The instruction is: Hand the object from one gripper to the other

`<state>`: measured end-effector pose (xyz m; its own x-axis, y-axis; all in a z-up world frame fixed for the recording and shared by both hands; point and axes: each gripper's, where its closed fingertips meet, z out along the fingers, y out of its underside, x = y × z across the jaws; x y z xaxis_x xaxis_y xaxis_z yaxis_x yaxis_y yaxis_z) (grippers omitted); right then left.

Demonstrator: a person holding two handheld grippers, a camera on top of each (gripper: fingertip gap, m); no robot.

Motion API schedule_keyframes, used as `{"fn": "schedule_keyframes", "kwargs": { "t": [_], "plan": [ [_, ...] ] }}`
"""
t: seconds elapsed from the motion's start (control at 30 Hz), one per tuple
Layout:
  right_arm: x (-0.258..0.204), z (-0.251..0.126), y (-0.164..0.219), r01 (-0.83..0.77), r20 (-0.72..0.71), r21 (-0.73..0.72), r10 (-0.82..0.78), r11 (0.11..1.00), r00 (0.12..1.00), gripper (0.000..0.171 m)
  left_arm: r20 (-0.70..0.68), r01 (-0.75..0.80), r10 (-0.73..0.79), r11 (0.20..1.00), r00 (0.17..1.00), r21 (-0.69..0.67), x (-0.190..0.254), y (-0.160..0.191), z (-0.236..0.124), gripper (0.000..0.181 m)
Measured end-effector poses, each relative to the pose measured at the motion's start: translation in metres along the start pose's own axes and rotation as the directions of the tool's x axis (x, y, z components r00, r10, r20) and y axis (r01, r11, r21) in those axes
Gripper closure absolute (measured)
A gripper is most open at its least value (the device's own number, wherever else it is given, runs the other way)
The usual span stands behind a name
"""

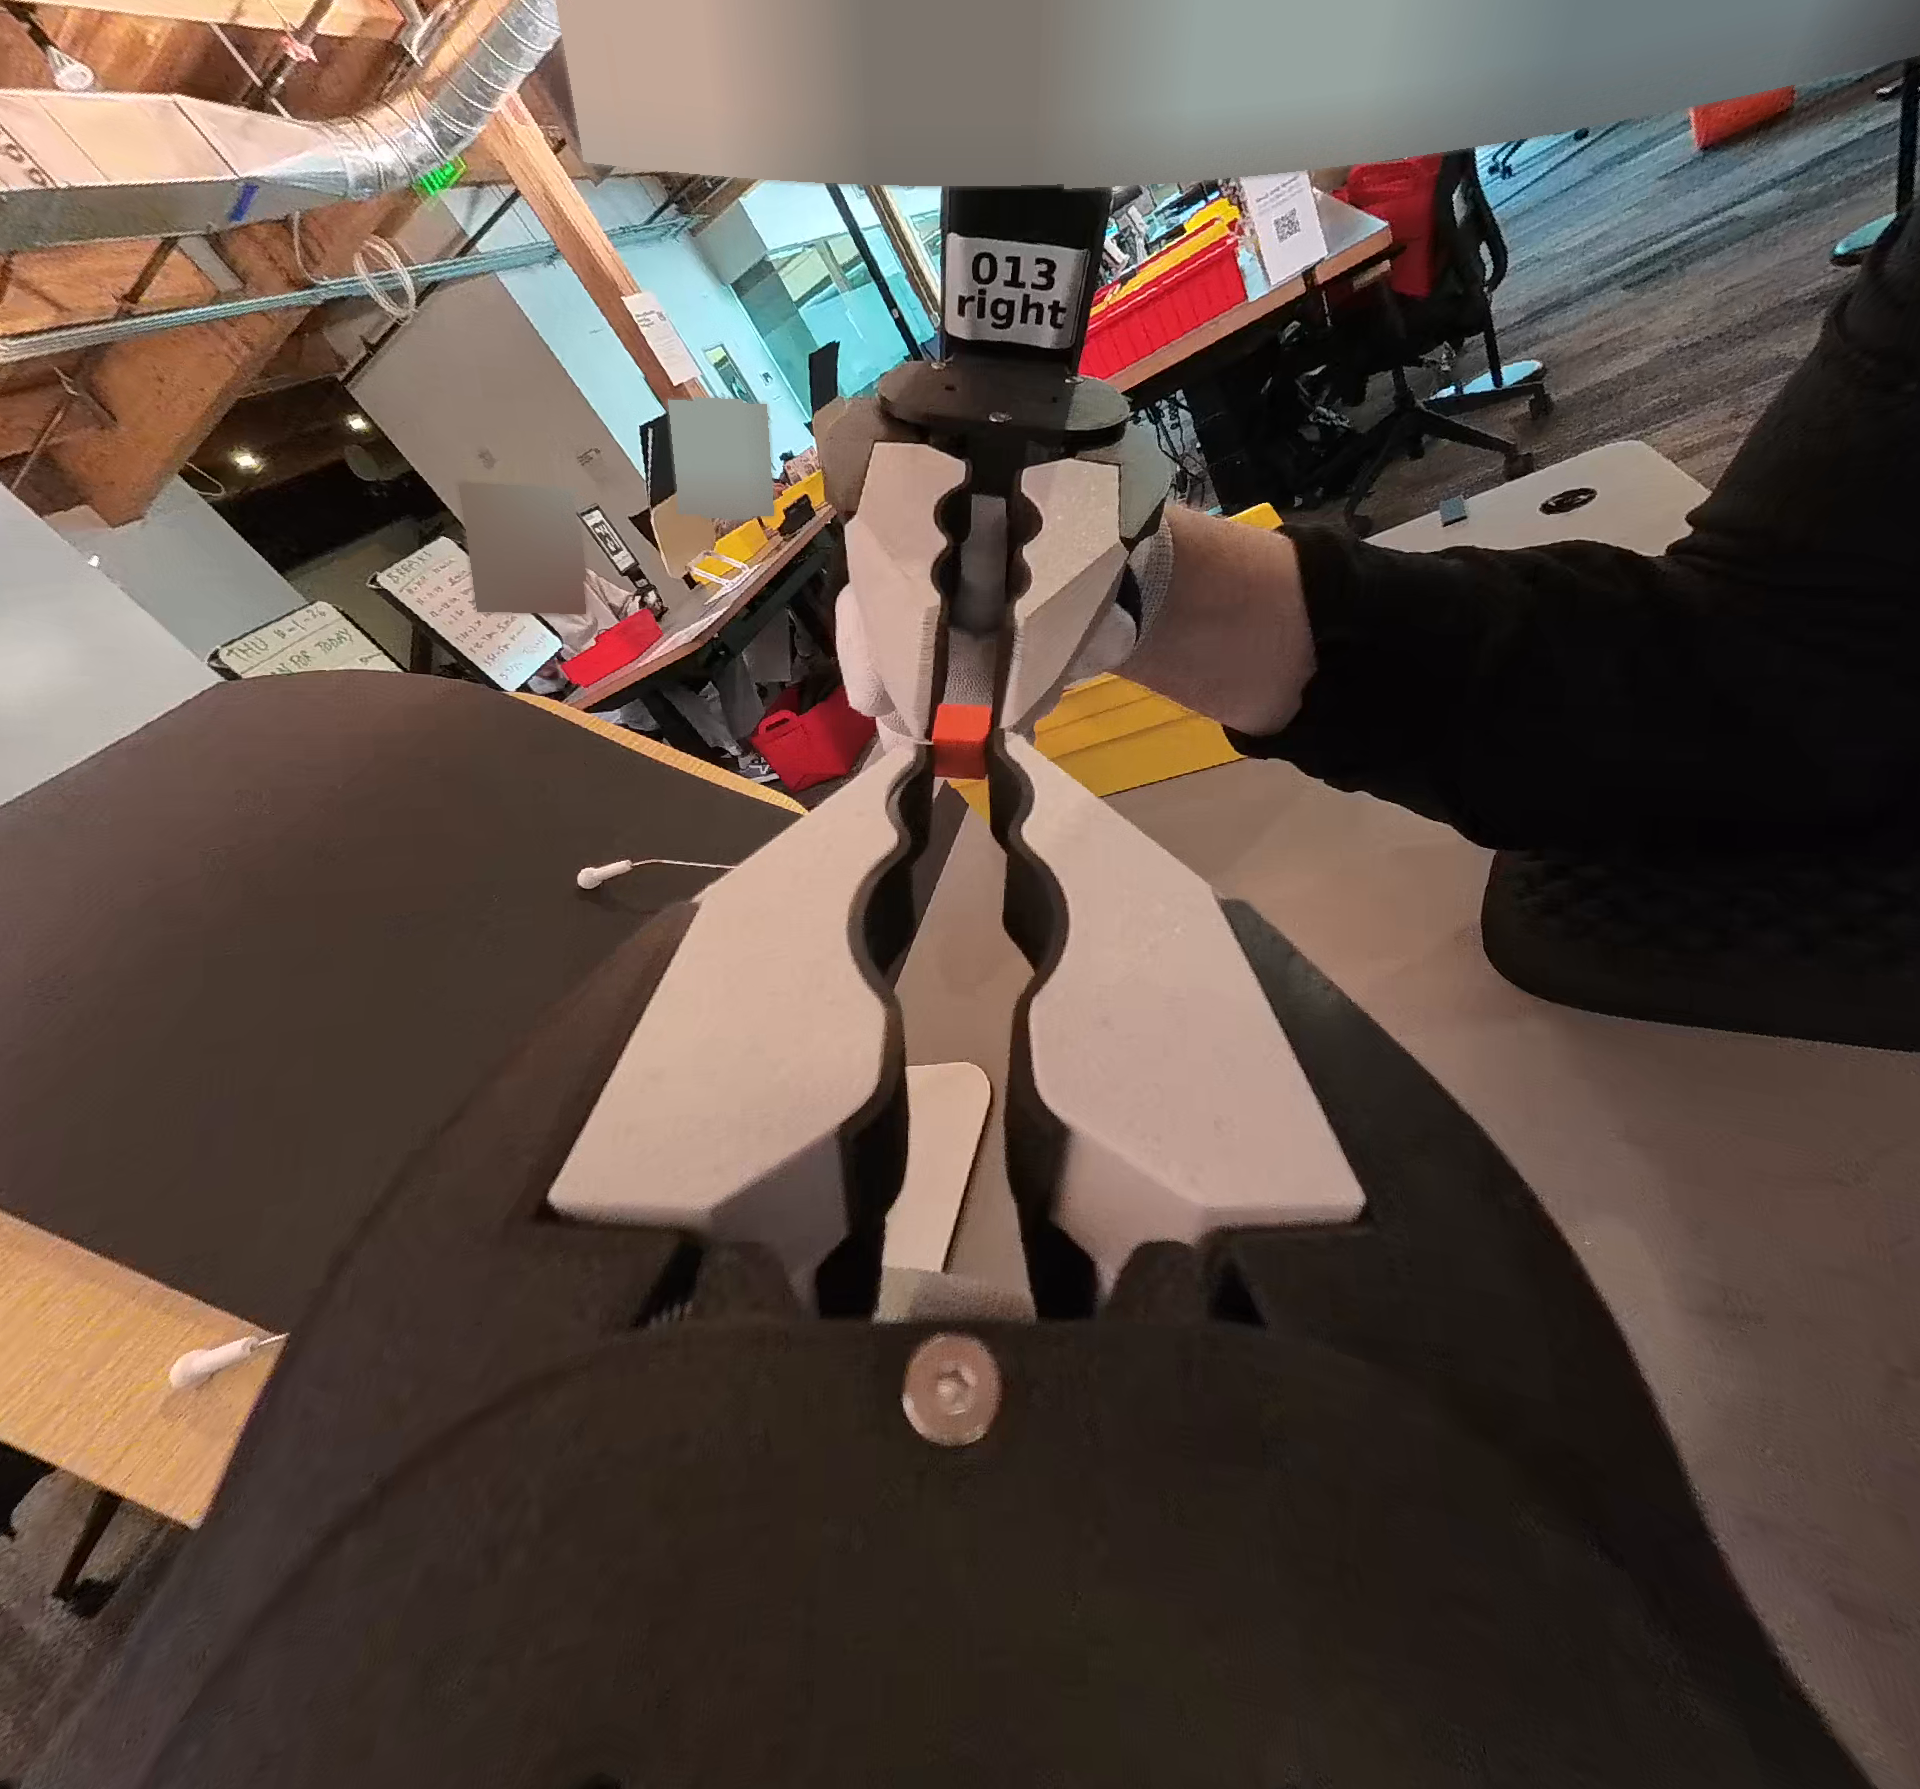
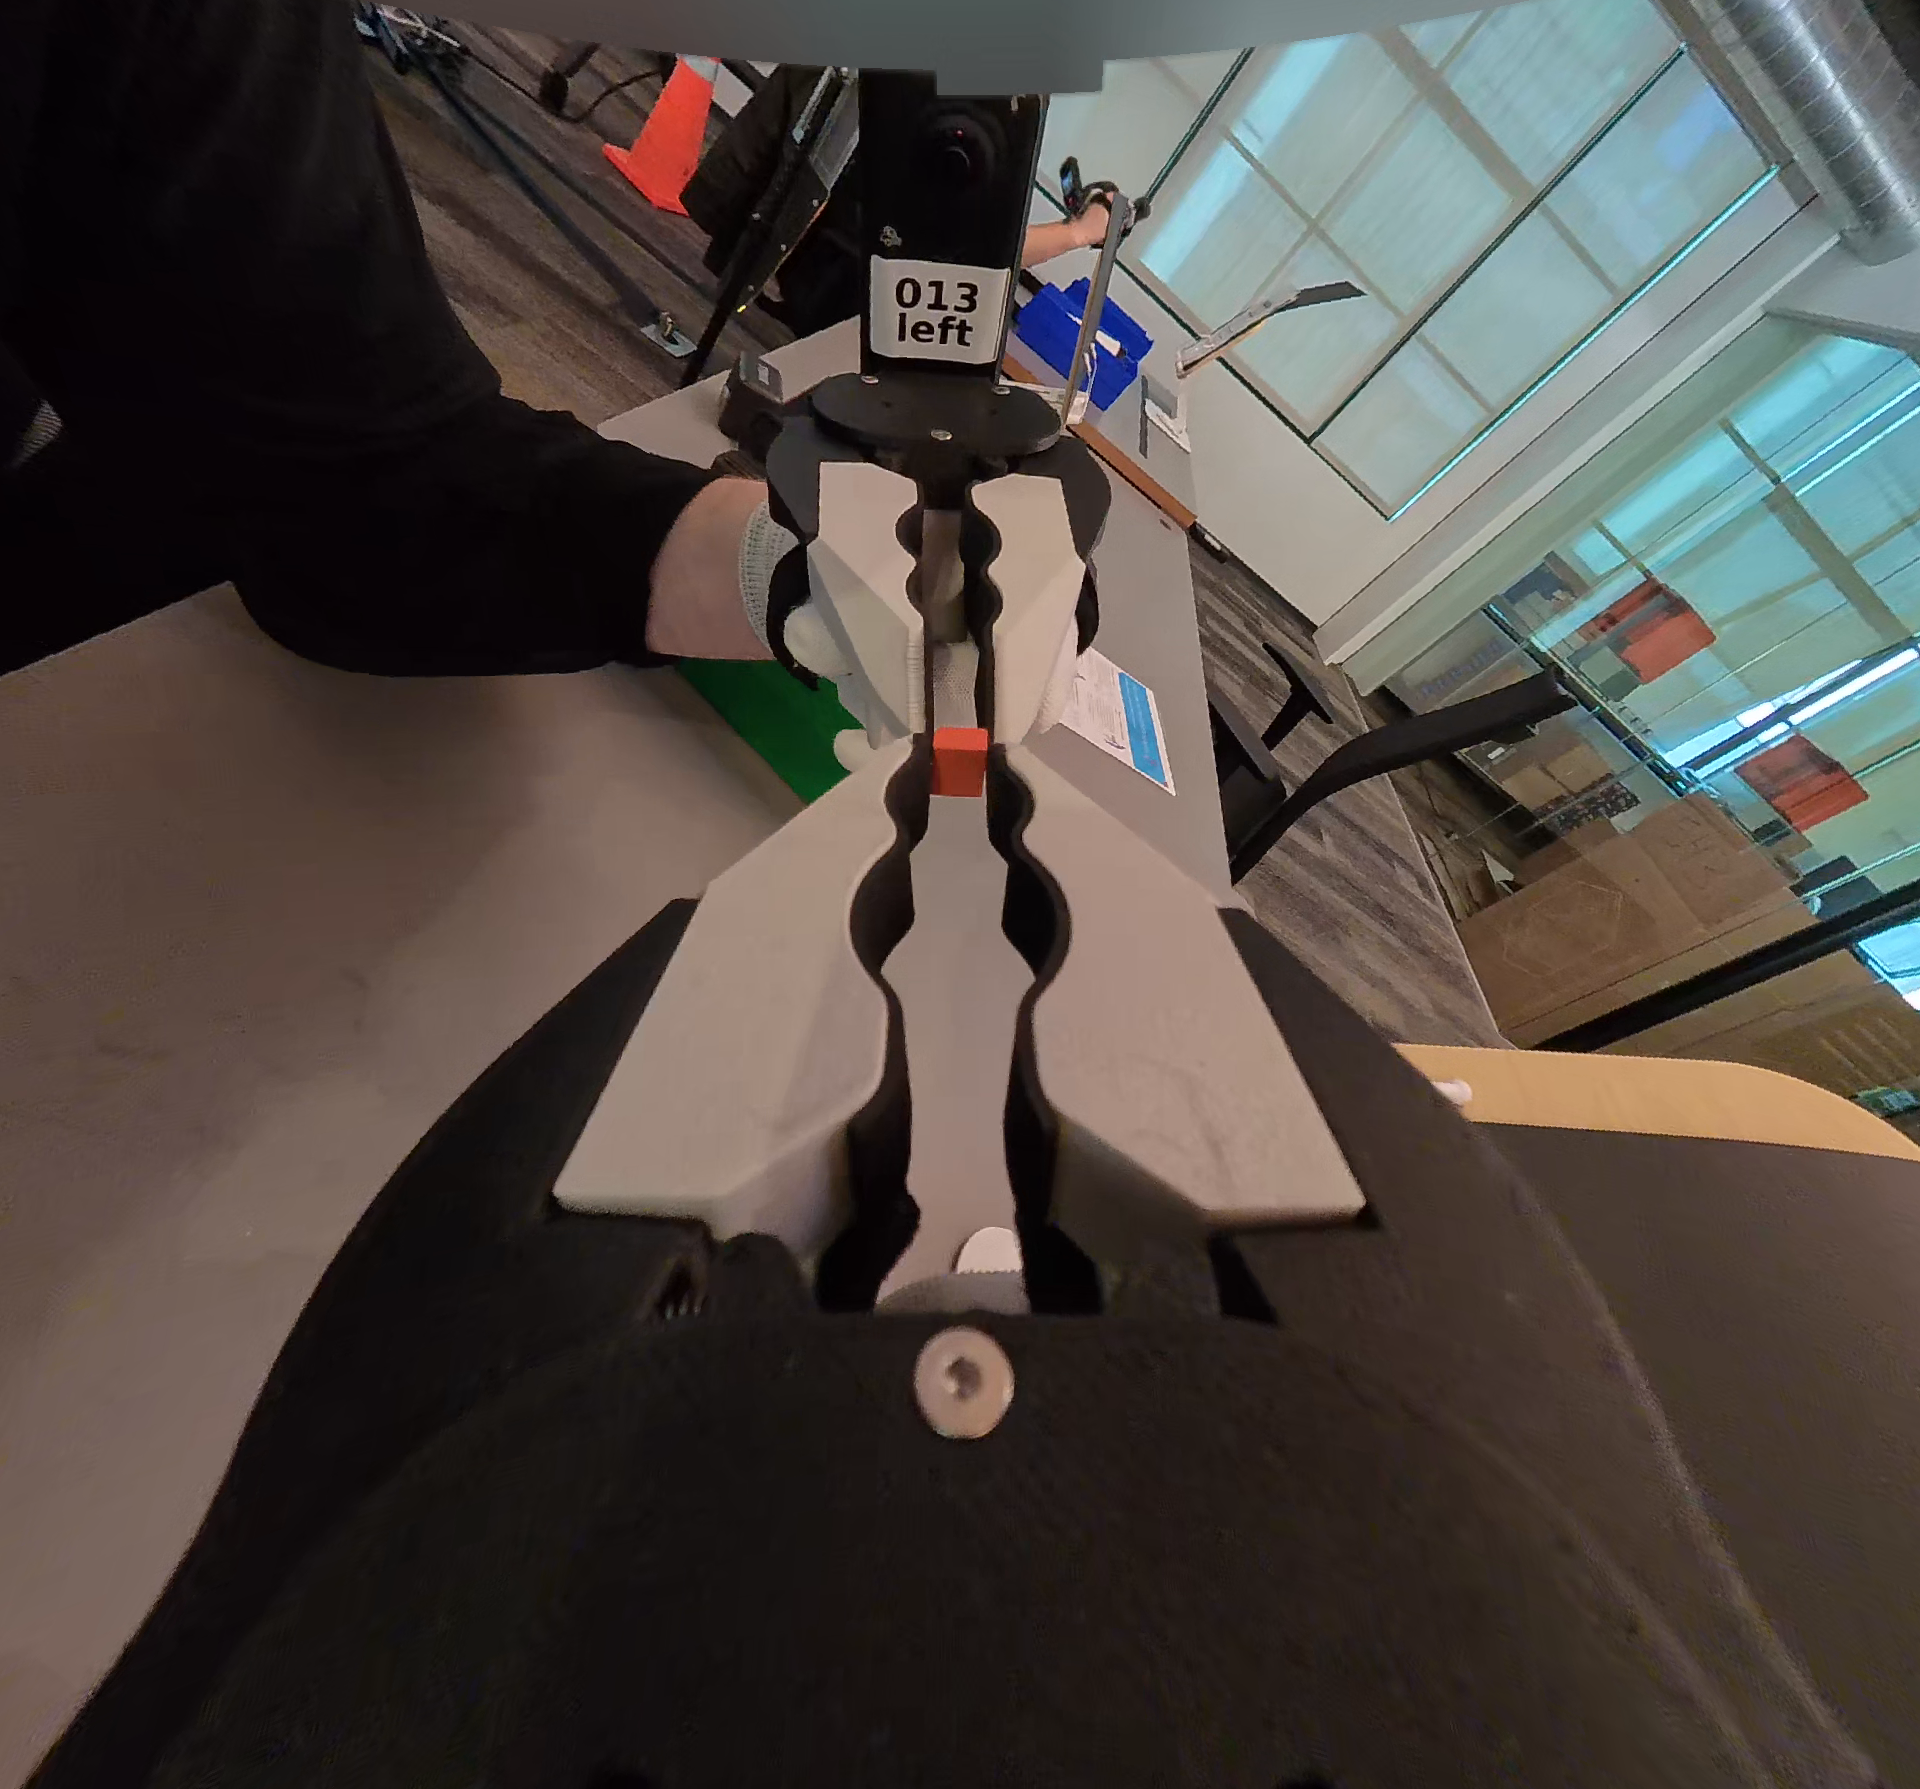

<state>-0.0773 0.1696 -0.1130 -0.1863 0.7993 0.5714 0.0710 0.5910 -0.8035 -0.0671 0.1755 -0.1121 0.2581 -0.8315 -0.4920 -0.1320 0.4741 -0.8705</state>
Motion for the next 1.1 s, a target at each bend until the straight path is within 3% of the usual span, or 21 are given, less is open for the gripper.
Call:
{"fn": "schedule_keyframes", "kwargs": {
  "t": [0.3,0.4,0.53,0.63,0.73,0.83,0.93,1.1],
  "plan": [
    [0.009,-0.002,-0.001,-0.017,-0.032,0.023,0.017,1.0,0.999,0.164,0.069,-0.012,0.011,1.0,0.998,0.02,-0.009,-0.003,0.001,0.172],
    [0.026,-0.007,-0.008,0.009,-0.133,0.056,-0.001,0.998,0.991,0.164,0.23,-0.045,0.035,0.998,0.972,0.039,-0.03,-0.007,0.0,0.154],
    [0.058,-0.016,-0.024,0.069,-0.339,0.127,-0.022,0.989,0.941,0.164,0.381,-0.007,-0.036,0.994,0.924,0.11,-0.051,-0.011,-0.002,0.154],
    [0.081,-0.017,-0.029,0.022,-0.441,0.22,0.08,0.975,0.894,0.164,0.438,0.036,-0.126,0.977,0.89,0.209,-0.06,-0.017,-0.008,0.154],
    [0.093,-0.013,-0.038,-0.141,-0.353,0.487,0.342,0.862,0.871,0.164,0.602,-0.111,0.032,0.989,0.797,0.093,-0.072,-0.015,-0.016,0.153],
    [0.097,-0.012,-0.041,-0.331,-0.097,0.73,0.569,0.598,0.816,0.164,0.704,-0.288,0.284,0.95,0.651,-0.117,-0.08,-0.017,-0.025,0.153],
    [0.098,-0.002,-0.031,-0.452,0.084,0.787,0.652,0.421,0.754,0.164,0.732,-0.349,0.389,0.912,0.56,-0.217,-0.086,-0.017,-0.033,0.155],
    [0.09,0.024,-0.024,-0.536,0.177,0.765,0.684,0.357,0.708,0.164,0.696,-0.447,0.535,0.831,0.479,-0.331,-0.083,-0.015,-0.033,0.157]
  ]
}}
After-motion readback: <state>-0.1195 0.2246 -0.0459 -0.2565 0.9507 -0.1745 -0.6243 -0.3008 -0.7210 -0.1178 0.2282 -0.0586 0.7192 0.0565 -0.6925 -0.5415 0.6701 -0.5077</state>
